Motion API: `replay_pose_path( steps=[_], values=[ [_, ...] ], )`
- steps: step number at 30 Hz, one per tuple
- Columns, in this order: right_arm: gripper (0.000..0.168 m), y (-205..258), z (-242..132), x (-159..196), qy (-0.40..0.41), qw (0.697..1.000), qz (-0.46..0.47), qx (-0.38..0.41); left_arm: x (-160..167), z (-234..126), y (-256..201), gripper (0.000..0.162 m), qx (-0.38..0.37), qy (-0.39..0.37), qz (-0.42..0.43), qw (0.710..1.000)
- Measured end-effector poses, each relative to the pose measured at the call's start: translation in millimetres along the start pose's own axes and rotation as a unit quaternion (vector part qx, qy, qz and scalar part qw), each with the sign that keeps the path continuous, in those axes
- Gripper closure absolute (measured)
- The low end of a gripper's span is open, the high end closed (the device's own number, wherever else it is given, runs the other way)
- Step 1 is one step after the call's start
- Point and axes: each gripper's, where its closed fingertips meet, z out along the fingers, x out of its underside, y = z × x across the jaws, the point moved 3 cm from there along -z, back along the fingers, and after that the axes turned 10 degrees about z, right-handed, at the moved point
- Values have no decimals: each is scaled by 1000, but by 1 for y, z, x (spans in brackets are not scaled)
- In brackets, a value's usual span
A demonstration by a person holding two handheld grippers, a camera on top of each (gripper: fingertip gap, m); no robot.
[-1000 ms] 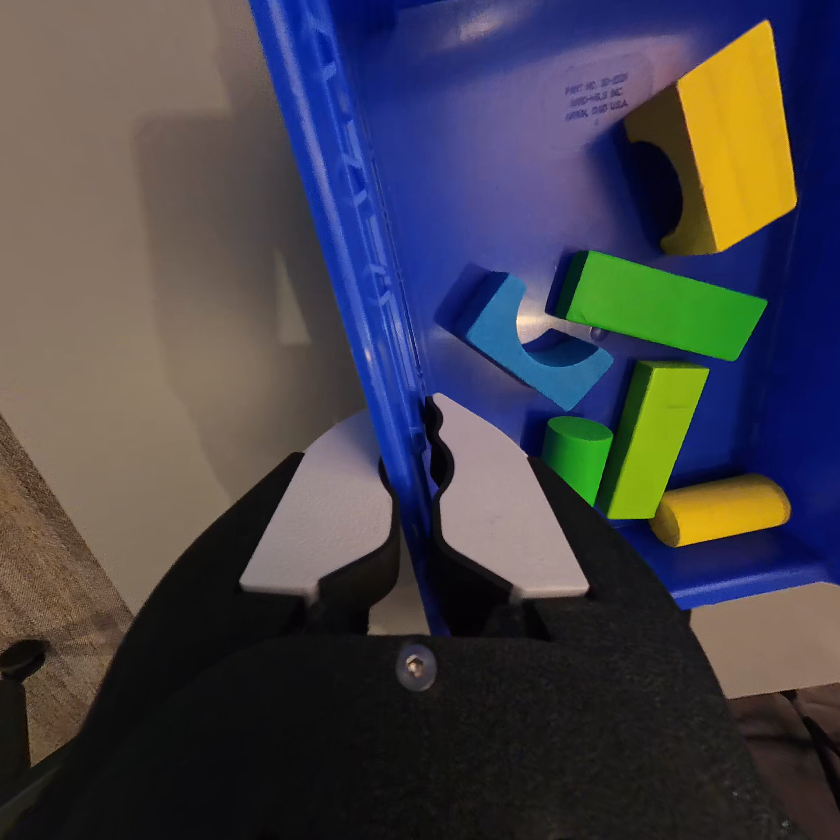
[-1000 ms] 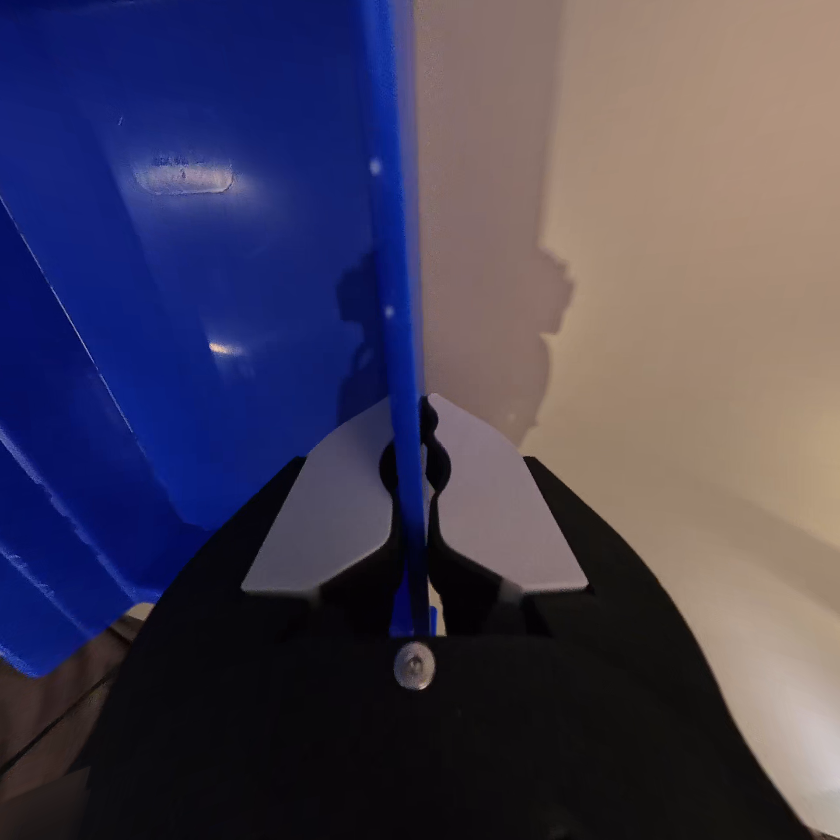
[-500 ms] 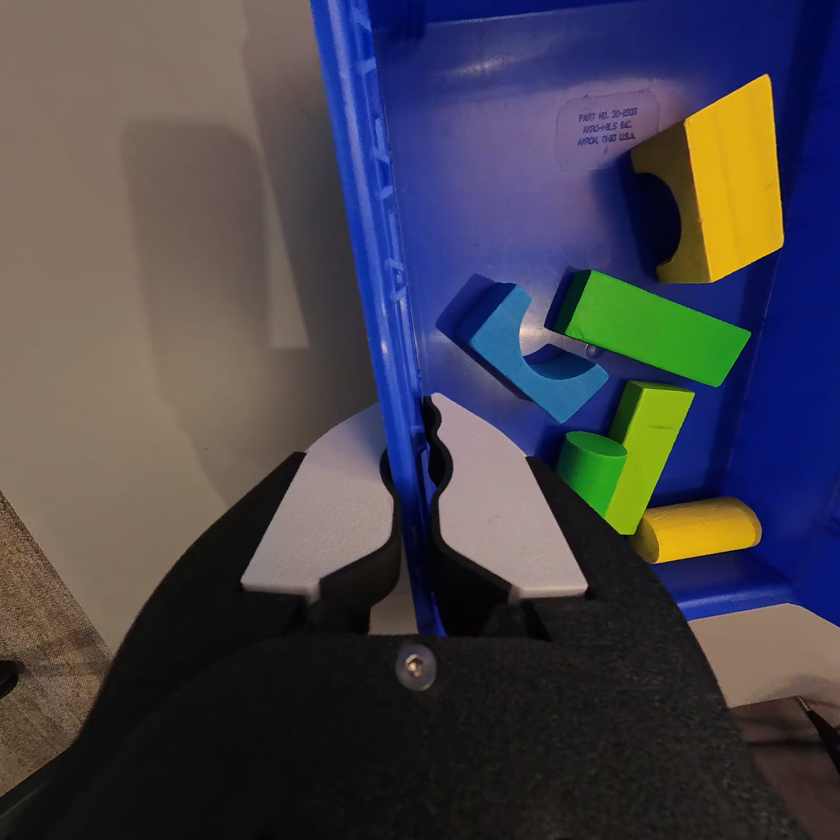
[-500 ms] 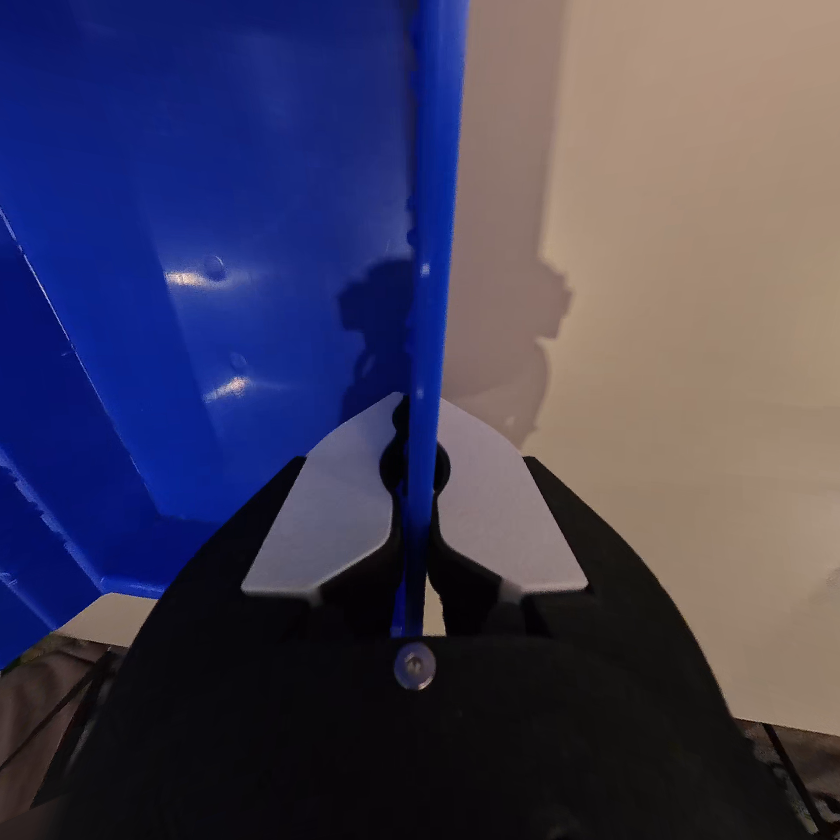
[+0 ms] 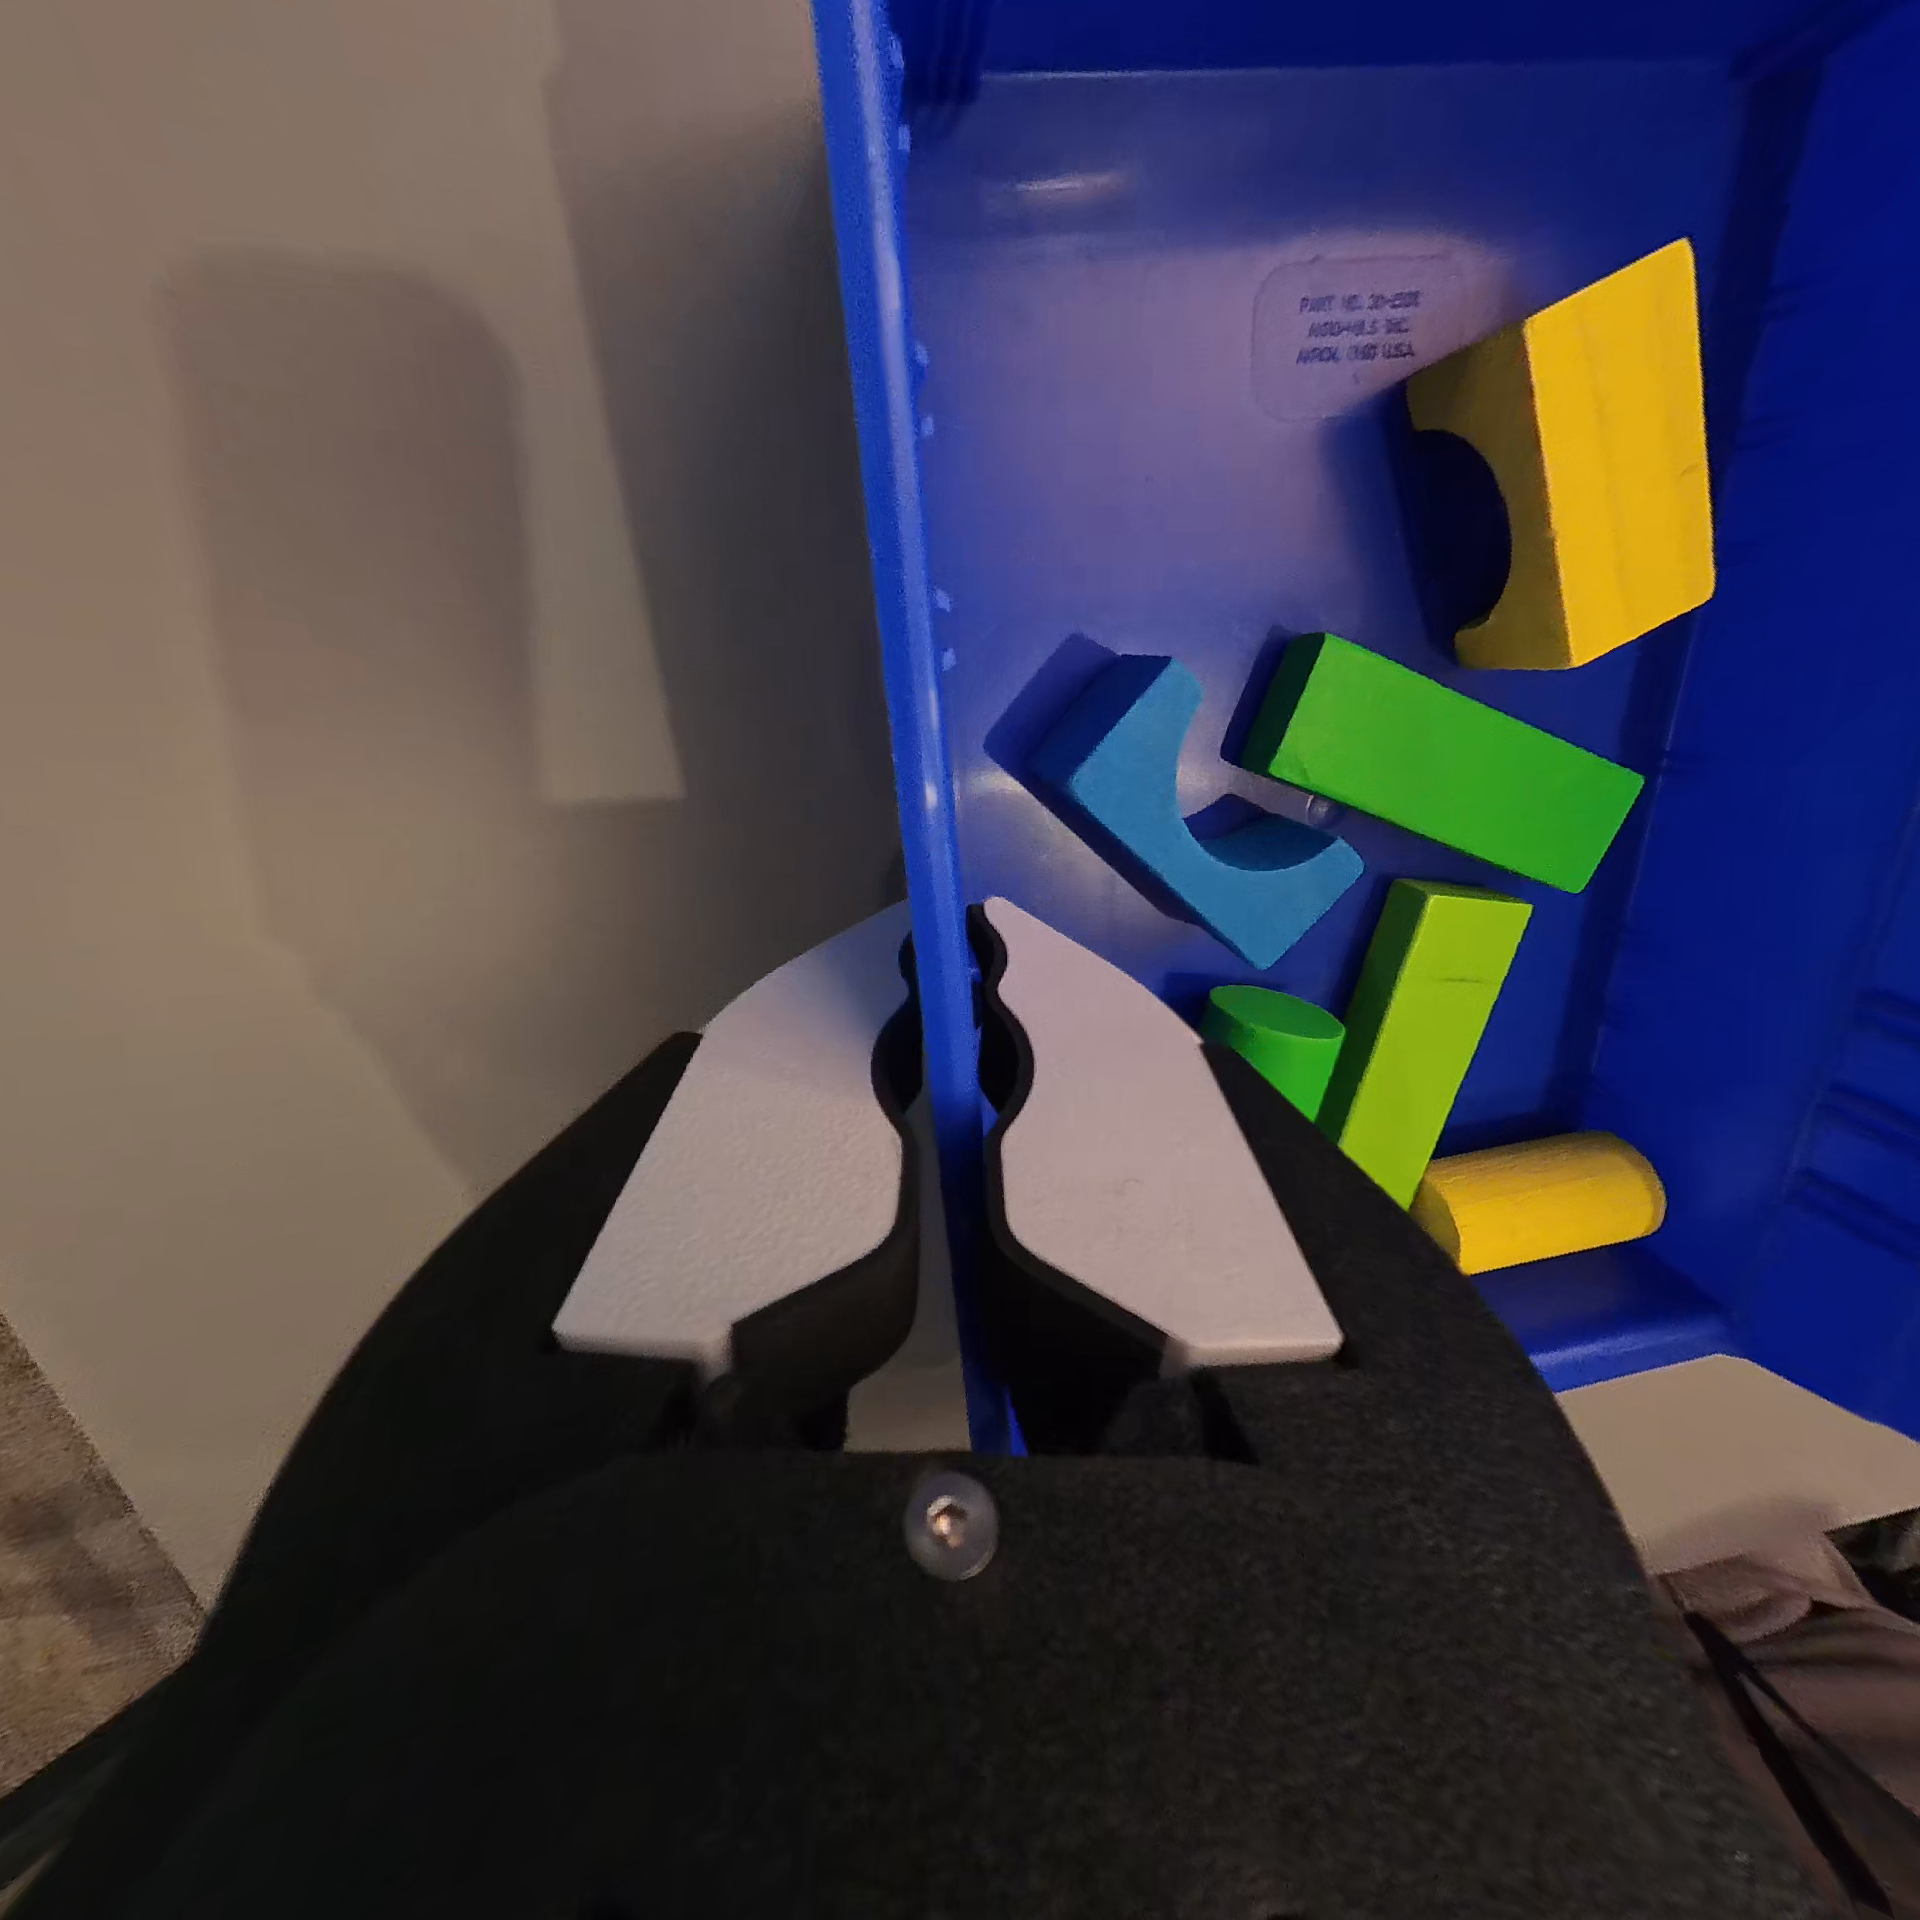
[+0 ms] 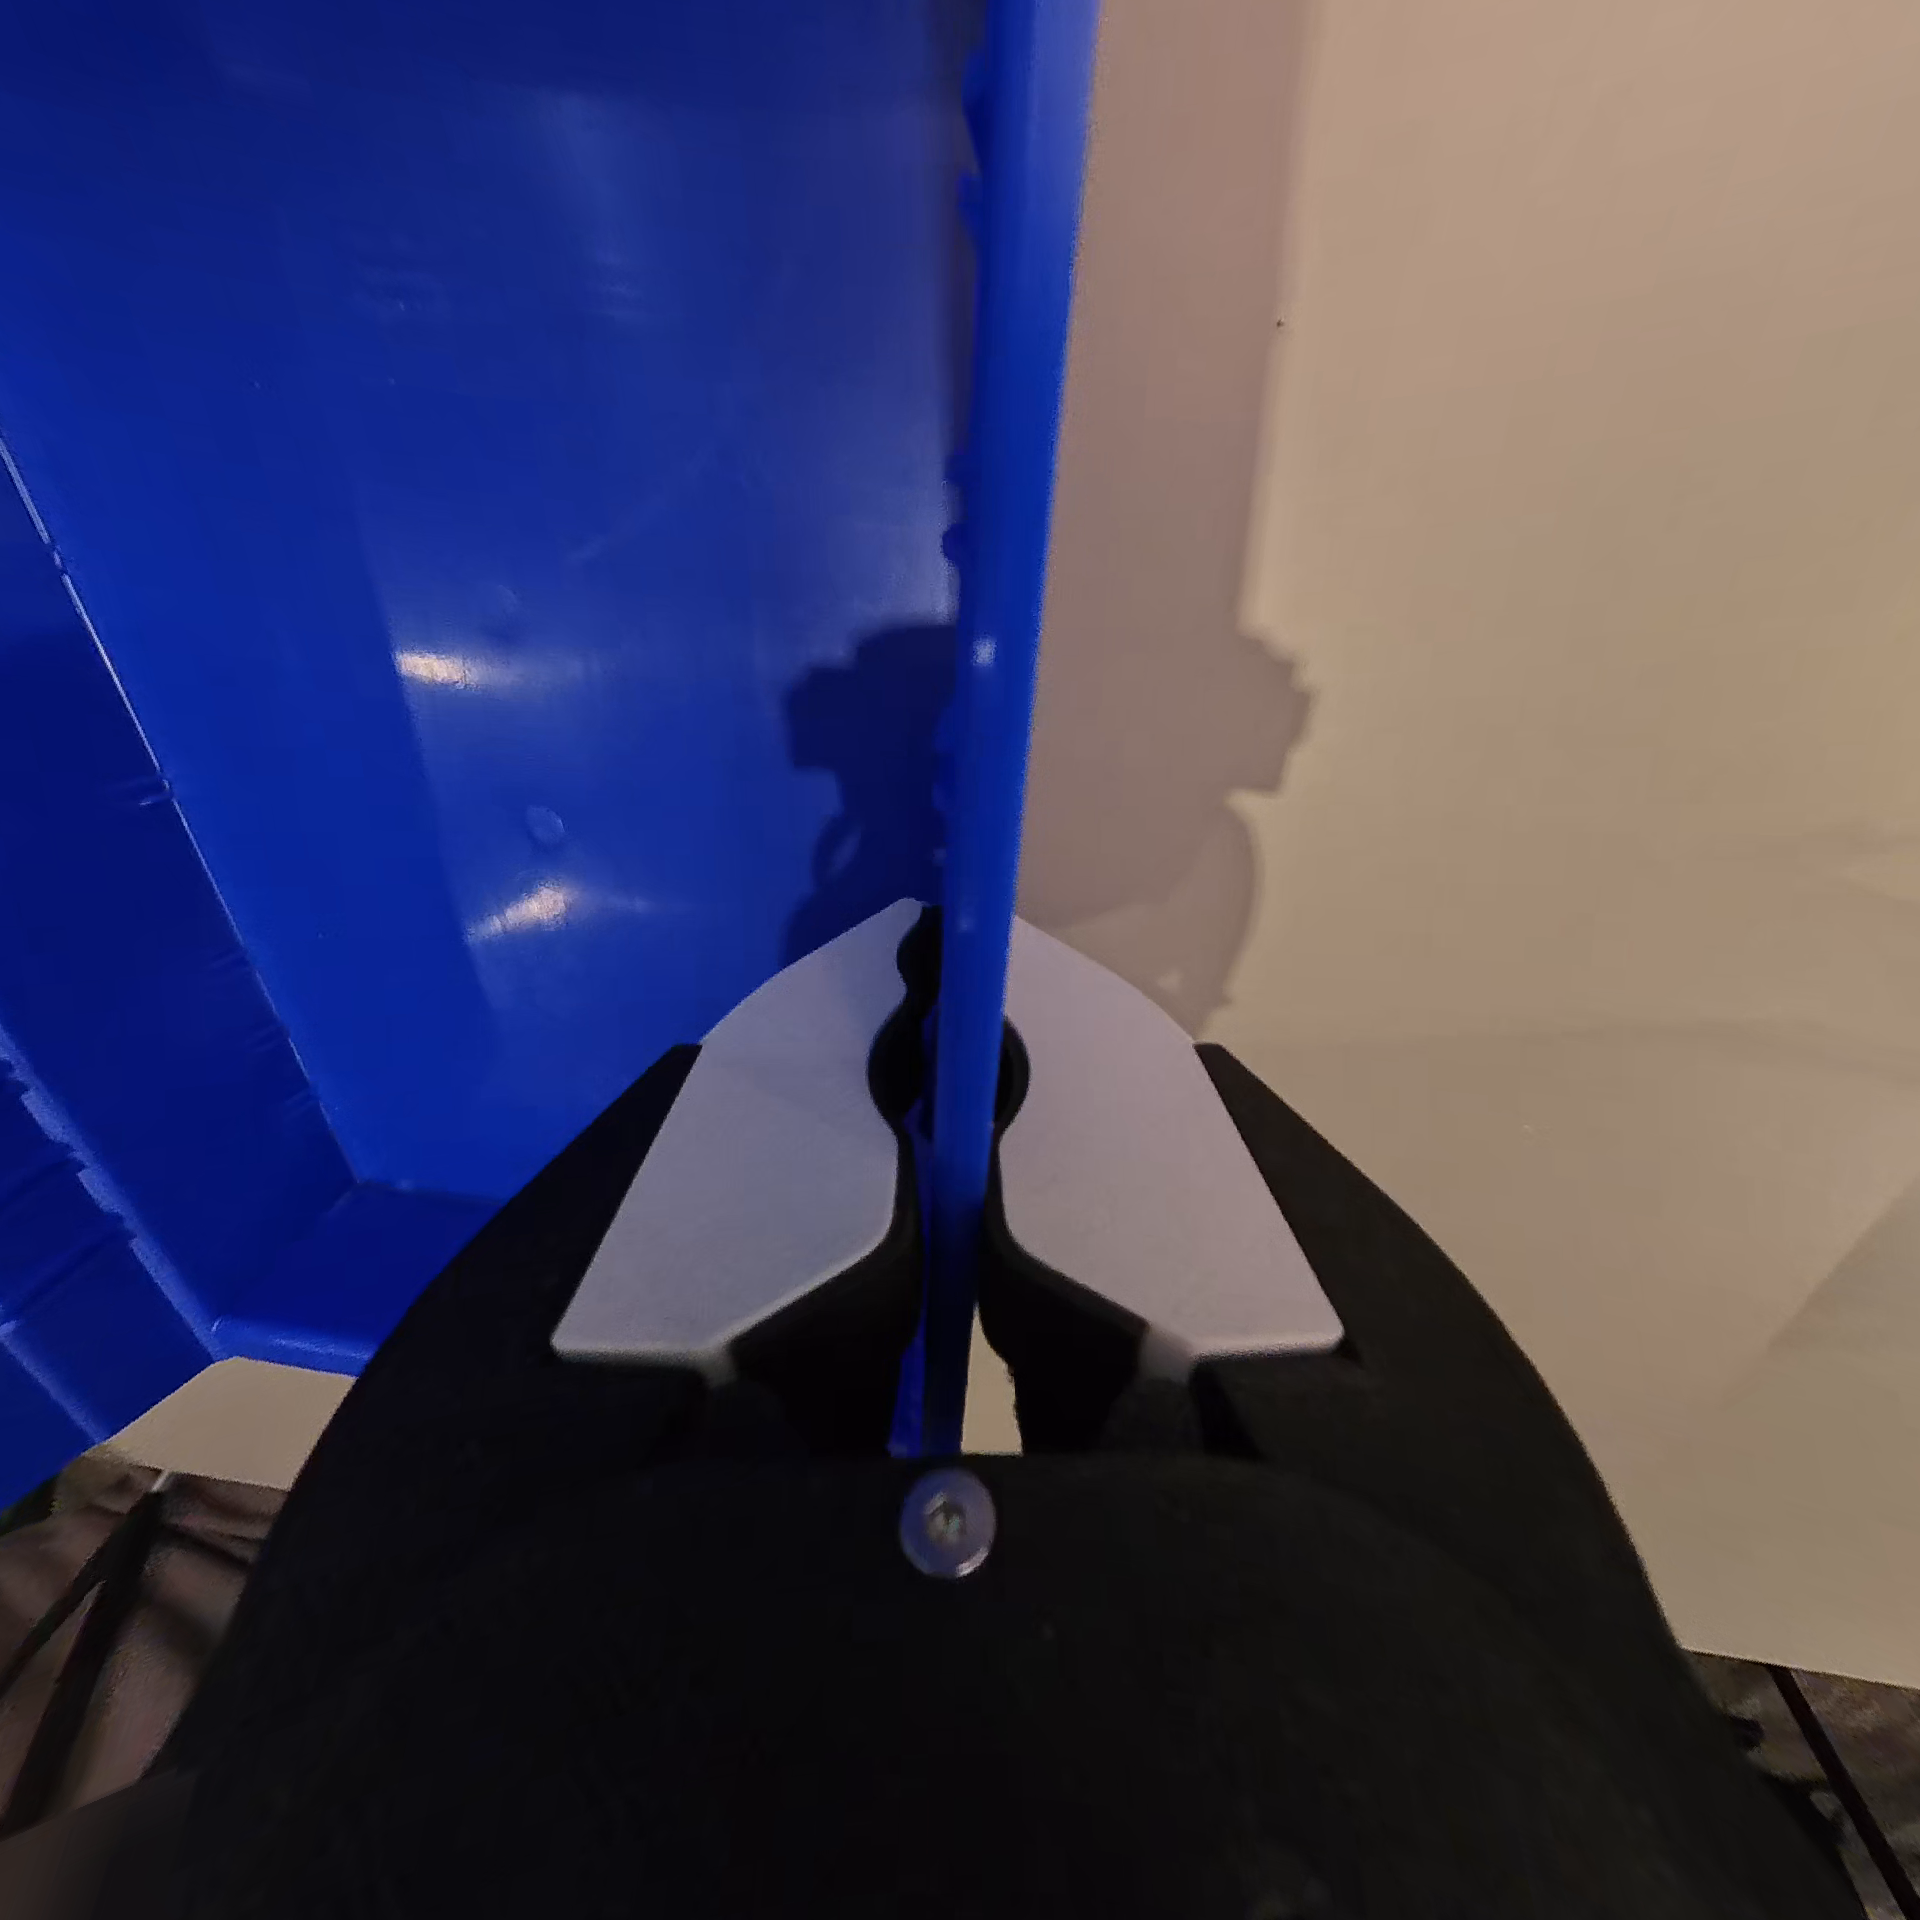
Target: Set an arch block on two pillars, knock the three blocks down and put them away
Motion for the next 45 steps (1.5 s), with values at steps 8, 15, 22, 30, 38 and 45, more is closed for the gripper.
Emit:
replay_pose_path(
  steps=[8,15,22,30,38,45],
  values=[
    [156,-2,-1,-2,-23,999,-10,22,-3,0,2,156,-29,-5,43,999],
    [129,15,-71,-16,-228,969,-66,65,-21,-65,-1,154,-73,-152,64,984],
    [126,91,-175,-12,-527,835,-155,-28,-38,-177,-77,141,-11,-433,152,888],
    [115,169,-215,4,-662,660,-233,-267,-47,-174,-130,120,-11,-486,259,834],
    [115,205,-198,-6,-644,652,-300,-266,-3,-81,-142,118,-75,-195,345,915],
    [115,232,-180,4,-599,673,-354,-249,32,-31,-112,119,-141,5,310,940]
  ],
)
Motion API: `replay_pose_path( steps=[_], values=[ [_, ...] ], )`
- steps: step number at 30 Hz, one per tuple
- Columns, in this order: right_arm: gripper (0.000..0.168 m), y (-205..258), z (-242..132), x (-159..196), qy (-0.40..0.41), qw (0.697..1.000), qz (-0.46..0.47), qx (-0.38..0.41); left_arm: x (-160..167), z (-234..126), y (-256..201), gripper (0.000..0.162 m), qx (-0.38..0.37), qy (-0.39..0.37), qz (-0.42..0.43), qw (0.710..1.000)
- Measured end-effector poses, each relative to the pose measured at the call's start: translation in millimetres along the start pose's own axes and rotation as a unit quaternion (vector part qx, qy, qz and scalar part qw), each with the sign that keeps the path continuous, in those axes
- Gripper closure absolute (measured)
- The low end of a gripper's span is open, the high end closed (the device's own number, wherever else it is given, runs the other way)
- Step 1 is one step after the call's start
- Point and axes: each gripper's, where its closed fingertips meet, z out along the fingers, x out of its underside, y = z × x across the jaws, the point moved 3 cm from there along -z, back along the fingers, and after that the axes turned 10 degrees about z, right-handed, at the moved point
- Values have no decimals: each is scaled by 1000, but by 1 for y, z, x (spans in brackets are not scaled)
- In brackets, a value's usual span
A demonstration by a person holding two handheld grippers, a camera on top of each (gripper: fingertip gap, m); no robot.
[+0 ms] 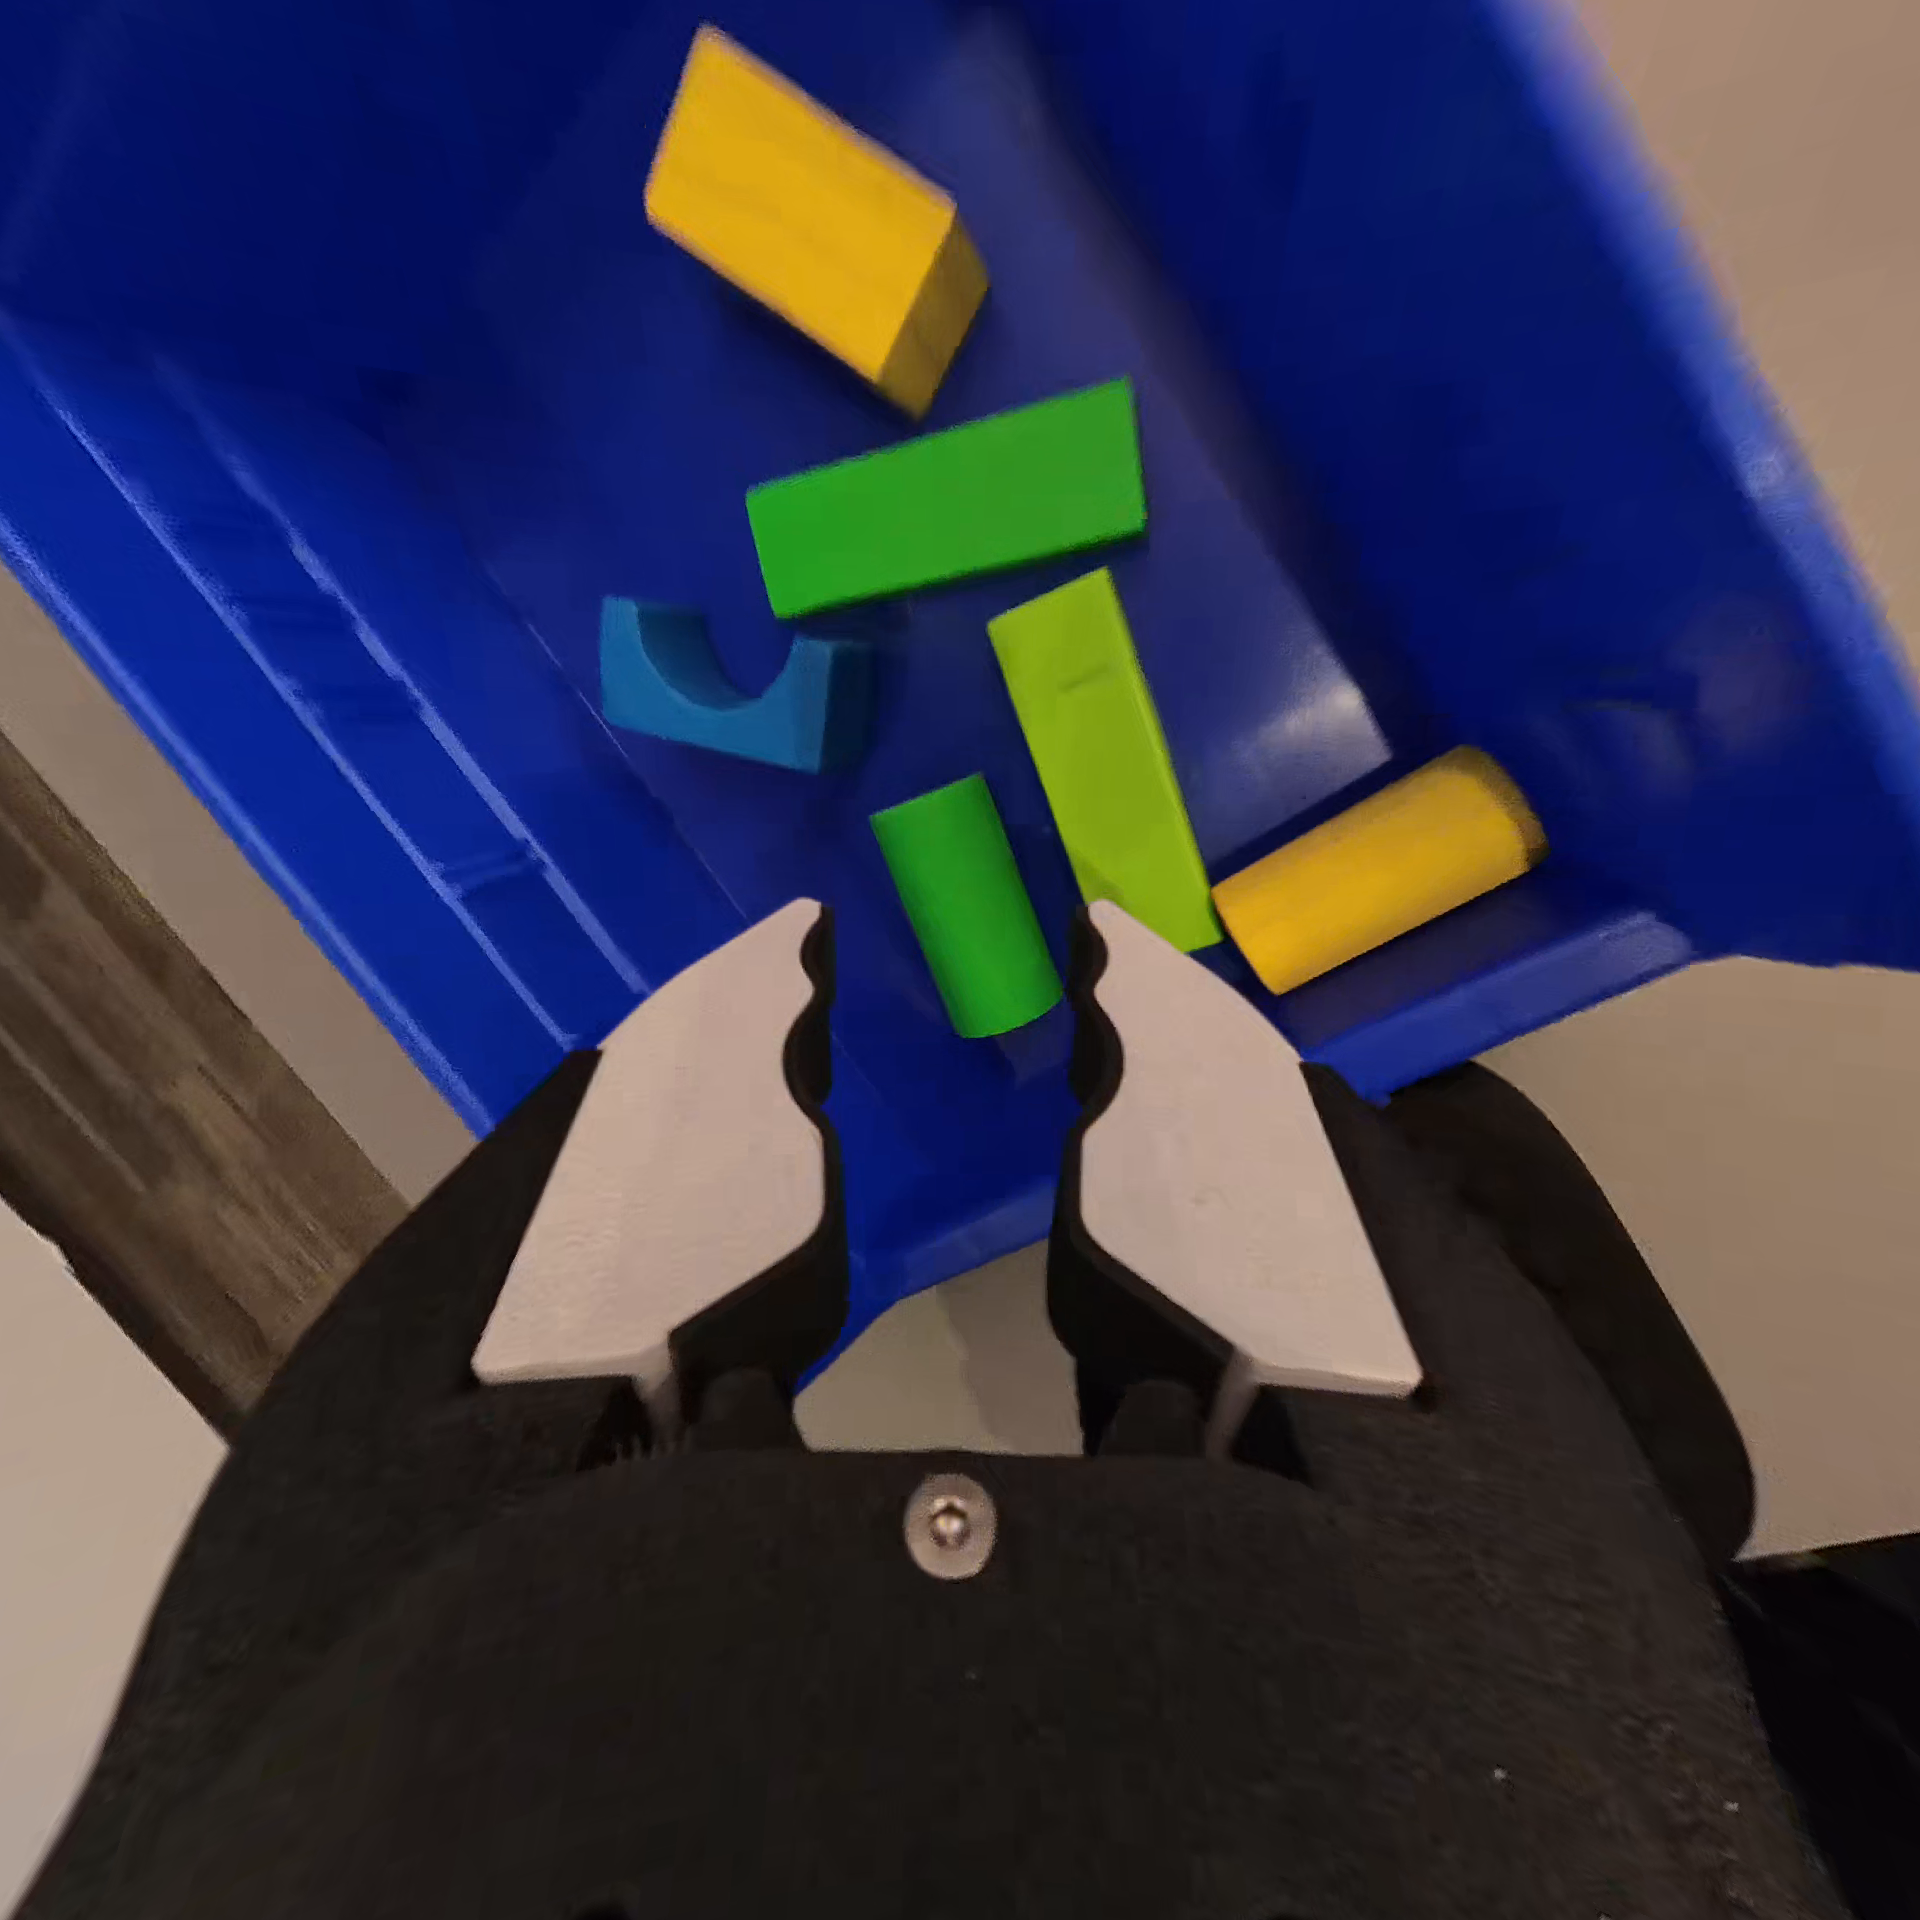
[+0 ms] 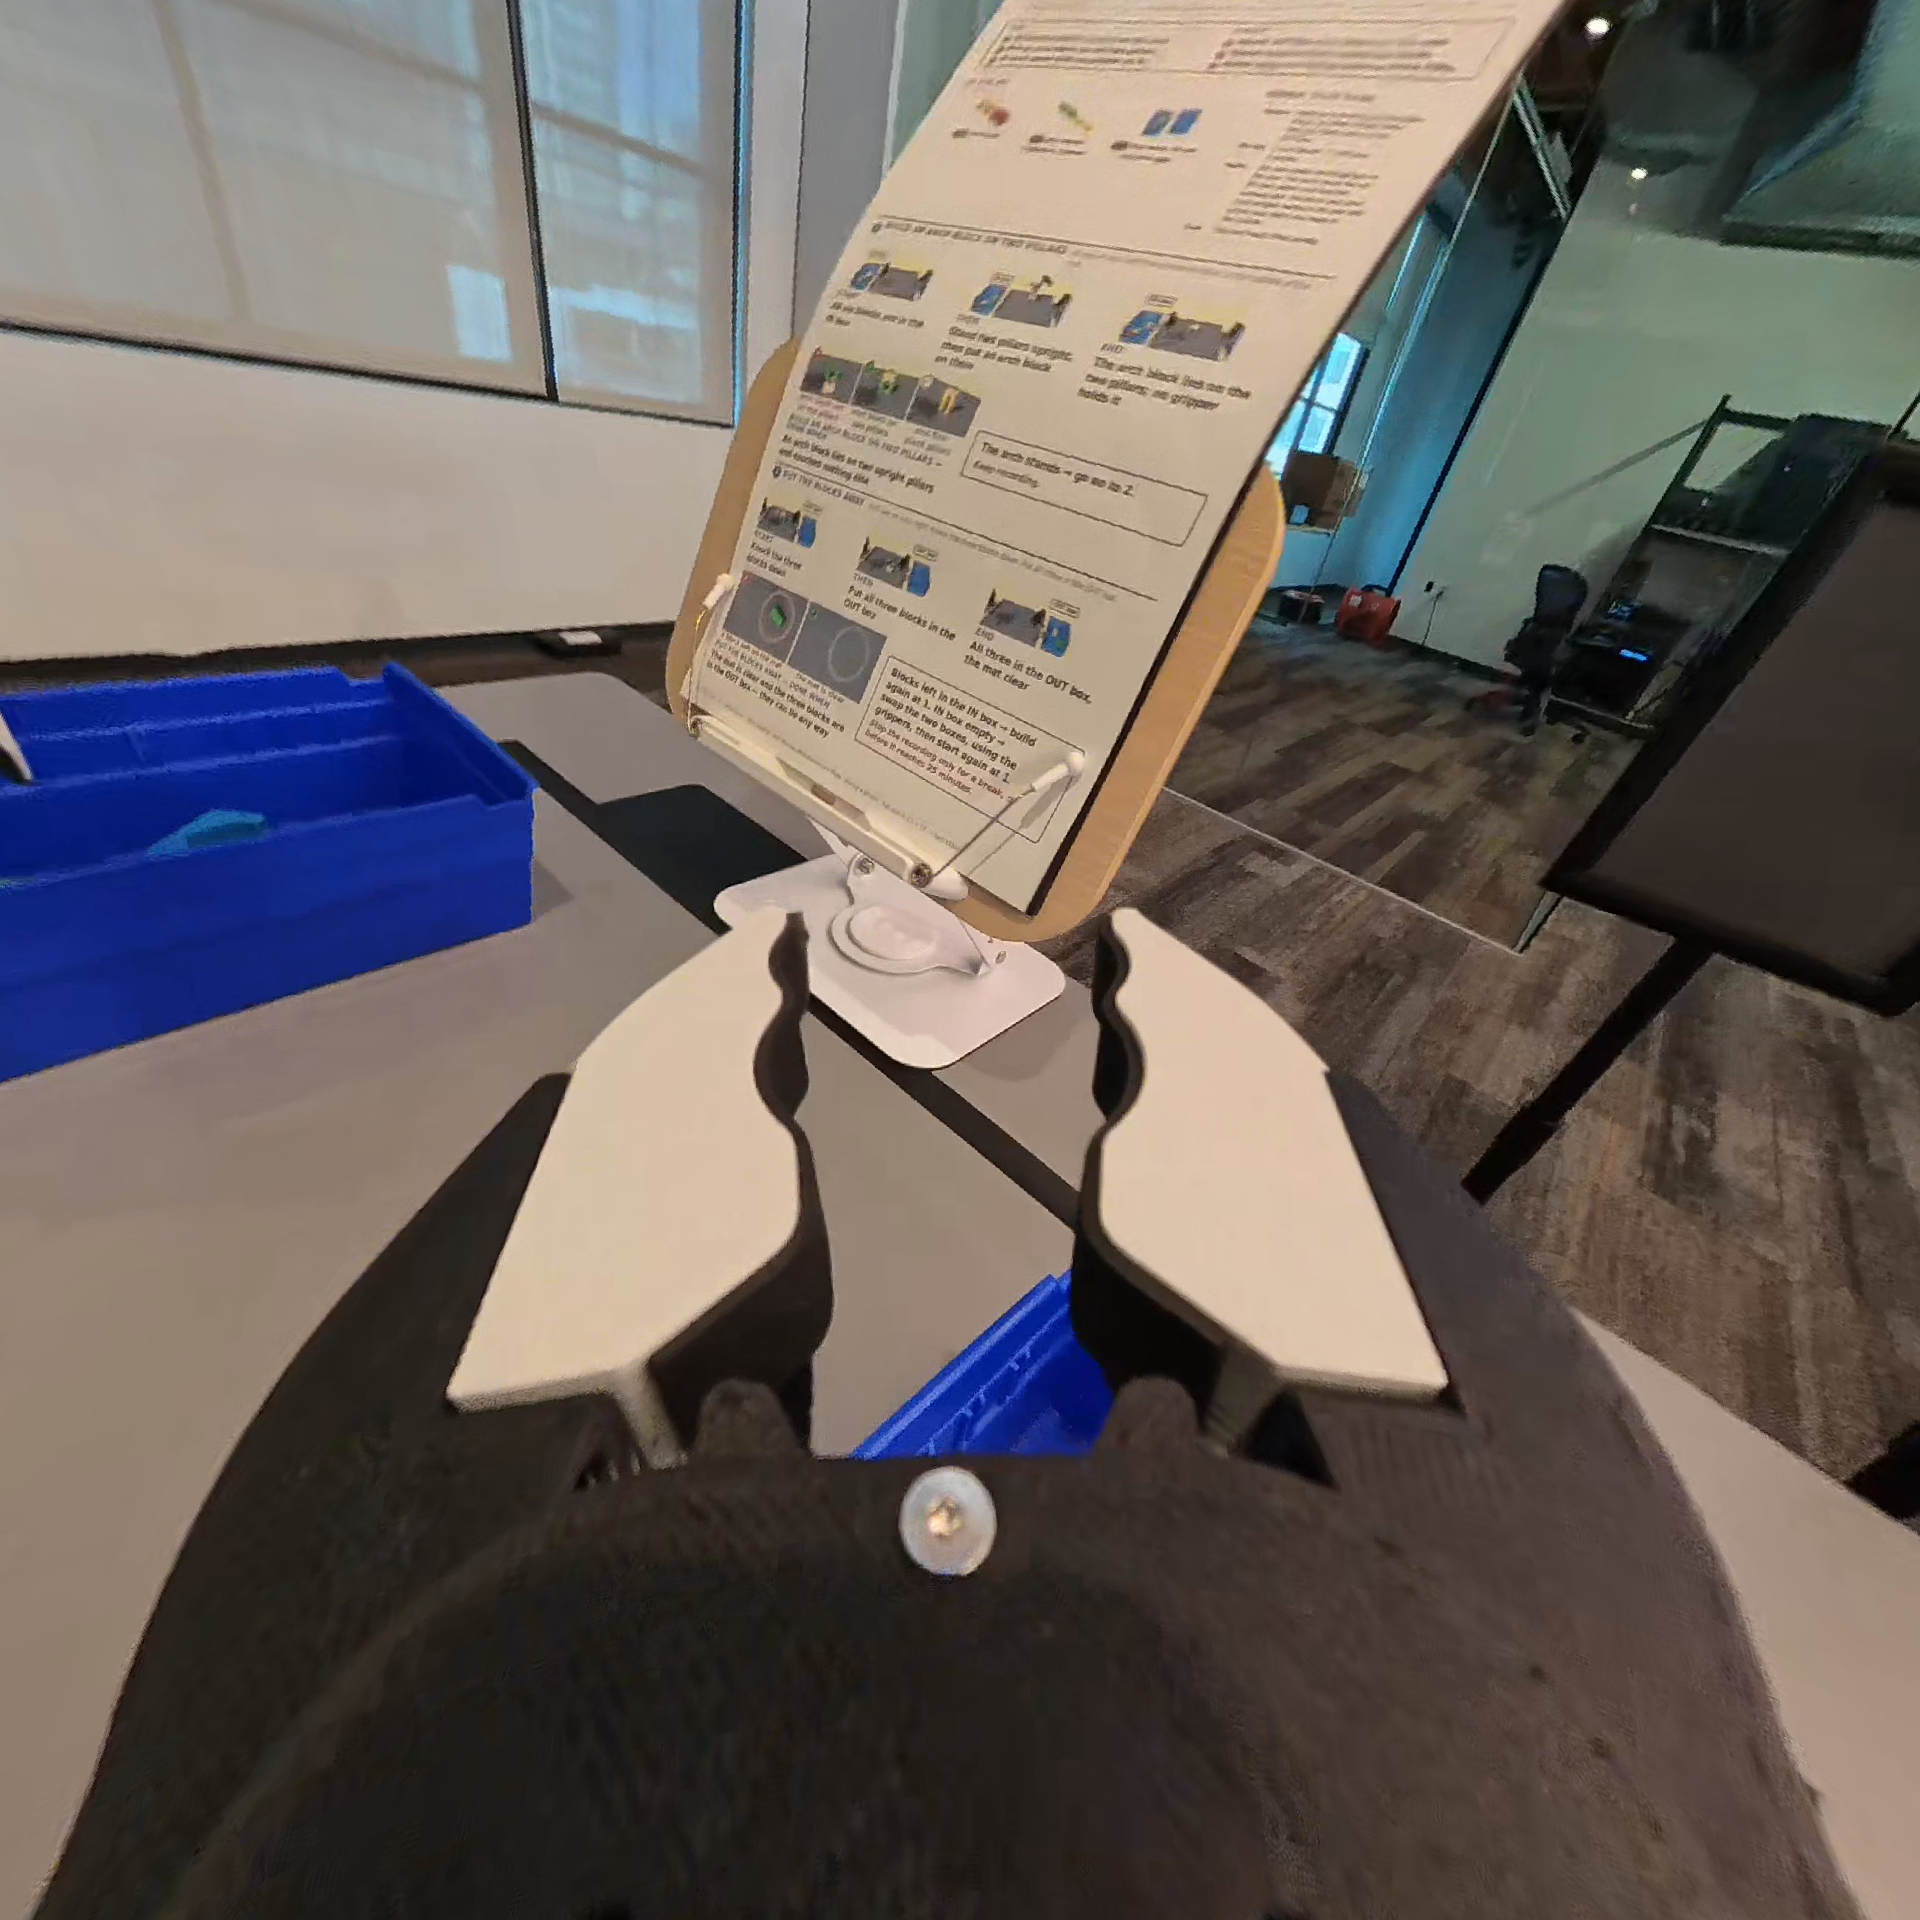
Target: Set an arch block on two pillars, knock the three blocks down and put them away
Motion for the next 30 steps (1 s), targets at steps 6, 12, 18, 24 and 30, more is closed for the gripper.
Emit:
replay_pose_path(
  steps=[6,12,18,24,30],
  values=[
    [115,18,-5,-10,10,1000,-21,-13,20,43,0,113,43,64,-75,994],
    [115,30,-4,-10,17,999,-19,-37,29,69,-3,127,86,111,-101,985],
    [116,56,9,-5,30,995,10,-97,14,41,16,127,49,42,-112,992],
    [116,145,43,9,62,959,116,-251,-80,-70,-20,128,-22,-269,-26,962],
    [115,242,57,31,100,897,236,-361,-142,-105,-108,128,-95,-365,90,922]
  ],
)
